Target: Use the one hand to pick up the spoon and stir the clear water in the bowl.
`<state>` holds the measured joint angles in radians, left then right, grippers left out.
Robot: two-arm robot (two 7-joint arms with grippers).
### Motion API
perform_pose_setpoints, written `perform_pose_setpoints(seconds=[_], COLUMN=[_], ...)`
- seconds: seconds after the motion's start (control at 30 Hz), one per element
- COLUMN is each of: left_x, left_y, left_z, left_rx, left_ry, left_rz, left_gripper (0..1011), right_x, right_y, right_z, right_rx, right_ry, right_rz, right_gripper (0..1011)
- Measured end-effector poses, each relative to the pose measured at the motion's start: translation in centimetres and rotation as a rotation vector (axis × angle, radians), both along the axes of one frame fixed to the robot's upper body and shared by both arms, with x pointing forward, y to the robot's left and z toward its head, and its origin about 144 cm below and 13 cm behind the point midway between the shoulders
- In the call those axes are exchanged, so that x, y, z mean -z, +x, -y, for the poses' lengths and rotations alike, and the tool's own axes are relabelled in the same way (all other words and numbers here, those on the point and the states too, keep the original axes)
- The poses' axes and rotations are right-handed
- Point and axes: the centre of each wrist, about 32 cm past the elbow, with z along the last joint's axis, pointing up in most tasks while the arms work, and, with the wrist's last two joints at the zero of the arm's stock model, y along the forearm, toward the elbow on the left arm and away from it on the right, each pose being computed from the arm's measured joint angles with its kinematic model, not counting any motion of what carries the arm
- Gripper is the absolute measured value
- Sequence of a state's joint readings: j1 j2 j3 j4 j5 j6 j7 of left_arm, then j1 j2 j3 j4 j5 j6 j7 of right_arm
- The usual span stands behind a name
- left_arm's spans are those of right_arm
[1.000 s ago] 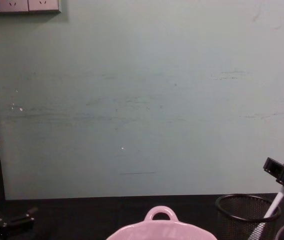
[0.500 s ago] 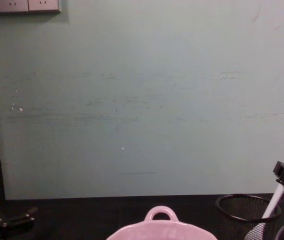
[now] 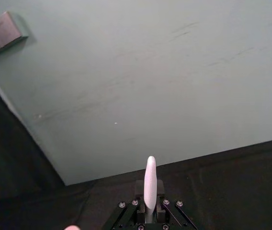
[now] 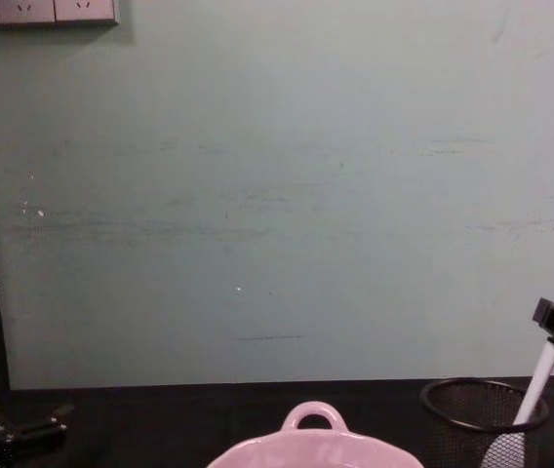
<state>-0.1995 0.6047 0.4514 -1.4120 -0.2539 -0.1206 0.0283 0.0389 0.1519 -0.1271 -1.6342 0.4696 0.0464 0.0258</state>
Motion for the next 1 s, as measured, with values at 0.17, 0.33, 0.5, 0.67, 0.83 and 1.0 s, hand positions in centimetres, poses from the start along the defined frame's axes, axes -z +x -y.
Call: perform_pose_setpoints(seconds=[0.17,0.33,0.5,0.67,0.83,1.0], left_x=[0.0,0.0,0.0,0.0,0.0,0.0], left_y=[0.0,0.0,0.0,0.0,0.0,0.0], left_z=[0.0,0.0,0.0,0.0,0.0,0.0], left_rx=[0.000,0.000,0.000,0.000,0.000,0.000], left_ry=[0.000,0.000,0.000,0.000,0.000,0.000], left_rz=[0.000,0.000,0.000,0.000,0.000,0.000], left_gripper=[1011,1011,1011,1011,1011,1011], right_x=[-1.4,-3.7,-6.0,-7.6,-9.3,-10.5], right_y=[-0.2,-0.7,-1.1,-1.2,-0.9,-0.5], right_z=[1.2,2.6,3.6,4.1,4.1,3.7], right_rx=[-0.034,-0.092,-0.161,-0.211,-0.269,-0.322], right_ry=[-0.030,-0.069,-0.124,-0.186,-0.270,-0.319], right_rz=[-0.006,-0.009,0.009,0.039,0.068,0.086], right_gripper=[119,119,118,119,119,118])
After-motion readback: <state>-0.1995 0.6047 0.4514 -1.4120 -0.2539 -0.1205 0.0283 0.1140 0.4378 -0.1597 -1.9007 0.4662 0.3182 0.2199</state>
